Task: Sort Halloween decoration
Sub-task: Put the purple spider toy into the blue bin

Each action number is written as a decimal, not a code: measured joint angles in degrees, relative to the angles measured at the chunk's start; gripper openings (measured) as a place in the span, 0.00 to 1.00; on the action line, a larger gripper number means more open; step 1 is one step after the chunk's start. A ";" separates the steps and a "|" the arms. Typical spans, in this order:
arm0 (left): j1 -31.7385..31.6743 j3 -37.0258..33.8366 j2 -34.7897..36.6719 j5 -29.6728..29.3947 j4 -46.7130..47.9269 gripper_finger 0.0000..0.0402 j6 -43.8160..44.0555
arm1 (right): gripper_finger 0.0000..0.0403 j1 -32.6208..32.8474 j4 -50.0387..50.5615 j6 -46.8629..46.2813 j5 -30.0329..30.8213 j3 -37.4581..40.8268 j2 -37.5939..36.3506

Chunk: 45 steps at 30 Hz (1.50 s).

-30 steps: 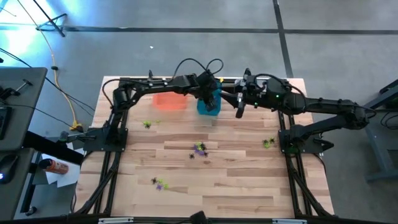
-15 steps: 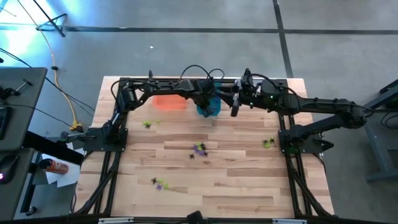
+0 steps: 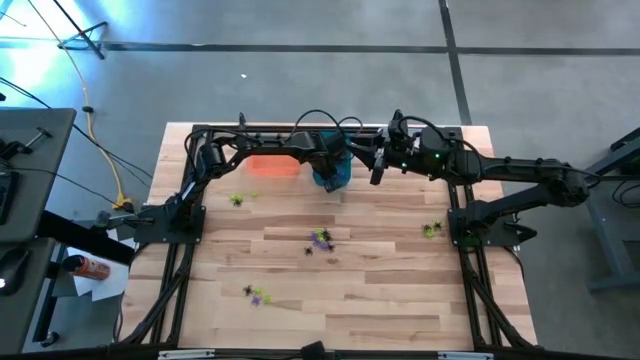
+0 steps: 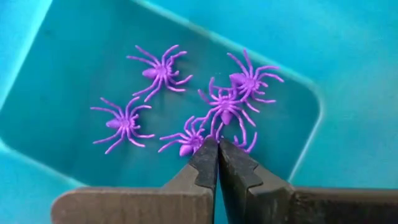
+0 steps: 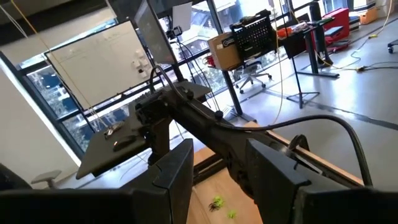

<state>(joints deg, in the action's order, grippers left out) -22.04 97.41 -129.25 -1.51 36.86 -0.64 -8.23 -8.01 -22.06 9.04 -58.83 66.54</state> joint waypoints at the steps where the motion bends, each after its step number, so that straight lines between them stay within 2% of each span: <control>1: 0.02 -0.01 0.00 -0.05 0.00 0.00 -0.01 | 0.35 0.00 0.00 0.00 0.00 0.00 0.00; 8: 0.08 -0.02 0.00 -0.13 -0.03 0.06 -0.03 | 0.35 0.00 0.02 1.20 0.00 0.00 0.00; 16: 0.29 0.25 -0.02 -0.14 1.02 0.24 -0.03 | 0.35 0.00 0.01 2.30 0.00 0.00 0.00; 27: 1.18 7.96 -0.24 -0.51 8.14 0.42 -1.47 | 0.35 -0.15 0.00 2.81 0.01 0.00 0.00; 36: -0.41 15.38 -0.03 1.28 16.58 0.46 0.73 | 0.35 -0.17 0.00 2.62 0.00 0.00 0.00; 40: -0.94 15.34 2.06 4.40 16.88 0.46 3.24 | 0.35 -0.17 0.00 2.89 0.00 0.00 0.00; 45: -0.94 14.67 7.11 5.39 15.81 0.46 3.40 | 0.35 -0.17 -0.02 2.91 0.01 0.00 0.00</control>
<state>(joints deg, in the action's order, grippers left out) -22.98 112.08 -122.14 3.88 52.67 2.76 -8.40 -8.03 -19.16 9.05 -58.83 66.54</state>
